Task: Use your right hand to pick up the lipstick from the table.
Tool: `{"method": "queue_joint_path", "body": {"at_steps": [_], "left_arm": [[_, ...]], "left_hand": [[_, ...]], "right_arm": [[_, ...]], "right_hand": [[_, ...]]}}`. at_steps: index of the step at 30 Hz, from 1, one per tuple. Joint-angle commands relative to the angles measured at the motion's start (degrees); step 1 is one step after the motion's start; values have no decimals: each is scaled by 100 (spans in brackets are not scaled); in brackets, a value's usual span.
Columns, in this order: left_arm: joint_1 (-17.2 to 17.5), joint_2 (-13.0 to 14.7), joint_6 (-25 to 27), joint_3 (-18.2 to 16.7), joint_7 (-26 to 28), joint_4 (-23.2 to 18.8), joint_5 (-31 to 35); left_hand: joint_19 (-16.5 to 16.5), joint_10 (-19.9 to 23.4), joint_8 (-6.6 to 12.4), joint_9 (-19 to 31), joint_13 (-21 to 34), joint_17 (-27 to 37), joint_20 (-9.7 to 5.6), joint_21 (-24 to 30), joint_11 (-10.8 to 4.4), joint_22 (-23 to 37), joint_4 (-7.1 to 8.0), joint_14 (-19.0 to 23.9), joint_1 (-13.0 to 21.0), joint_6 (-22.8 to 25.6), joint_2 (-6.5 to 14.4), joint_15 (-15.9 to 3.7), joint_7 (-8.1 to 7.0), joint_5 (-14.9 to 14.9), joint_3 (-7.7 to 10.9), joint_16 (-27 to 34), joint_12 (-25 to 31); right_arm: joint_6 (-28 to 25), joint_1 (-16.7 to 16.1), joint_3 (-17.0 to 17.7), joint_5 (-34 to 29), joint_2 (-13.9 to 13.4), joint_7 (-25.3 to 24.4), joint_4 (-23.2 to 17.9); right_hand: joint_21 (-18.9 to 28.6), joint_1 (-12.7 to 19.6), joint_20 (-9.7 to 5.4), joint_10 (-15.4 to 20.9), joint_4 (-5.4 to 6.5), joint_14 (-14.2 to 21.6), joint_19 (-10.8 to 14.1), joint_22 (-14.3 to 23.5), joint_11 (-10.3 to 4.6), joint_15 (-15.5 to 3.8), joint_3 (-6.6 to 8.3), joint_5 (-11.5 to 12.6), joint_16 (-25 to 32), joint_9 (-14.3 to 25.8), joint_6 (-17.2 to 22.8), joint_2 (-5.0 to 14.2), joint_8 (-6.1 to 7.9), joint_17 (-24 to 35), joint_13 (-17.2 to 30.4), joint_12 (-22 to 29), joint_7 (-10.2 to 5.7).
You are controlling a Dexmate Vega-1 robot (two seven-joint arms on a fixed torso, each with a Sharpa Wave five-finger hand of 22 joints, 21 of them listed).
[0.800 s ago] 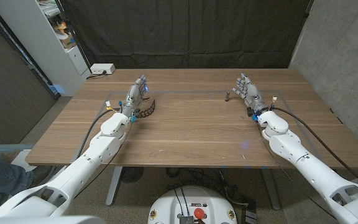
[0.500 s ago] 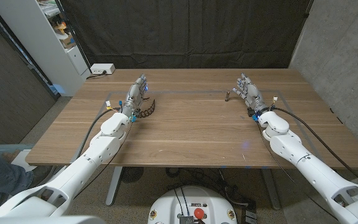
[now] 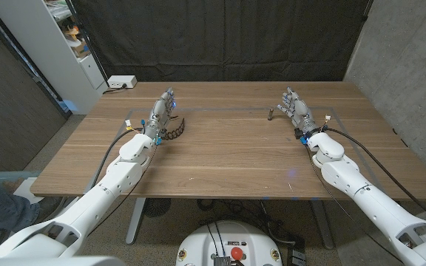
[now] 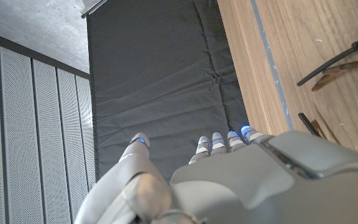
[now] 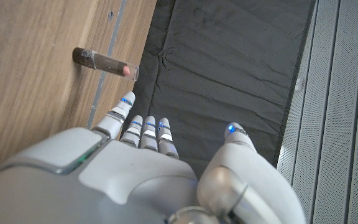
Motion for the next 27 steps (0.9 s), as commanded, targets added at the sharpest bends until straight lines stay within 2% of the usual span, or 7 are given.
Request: {"method": "queue_joint_path", "body": {"at_steps": [1,10,27], "left_arm": [[-2,60,13,-3,-65,-31,-4],[52,96,19,-23,-57,-92,-17],[88,111,17,-46,7,-167,-9]], "left_hand": [[-383,-1,37,18,10,26,-297,31,1,24,-24,-153,66,9,22,3,-12,24,23,29,38],[-397,-5,30,18,7,26,-252,25,-7,24,-37,-153,74,8,28,13,-9,20,22,25,32],[-422,-13,23,19,2,27,-207,16,2,24,-56,-192,81,12,36,7,-8,13,19,6,23]], "right_arm": [[74,-40,24,-94,-25,-111,-121],[183,-41,11,-347,-81,-279,-93],[194,-84,0,-731,-225,-596,-66]], "right_hand": [[31,91,-14,37,-33,25,69,20,2,9,42,16,27,31,43,12,6,22,21,5,-2],[26,158,-17,41,-76,39,62,19,-11,3,64,16,26,31,36,29,-1,15,21,0,-21],[18,378,-39,100,-228,49,55,17,-55,-47,120,12,12,31,-86,35,-47,-4,20,1,-94]]}}
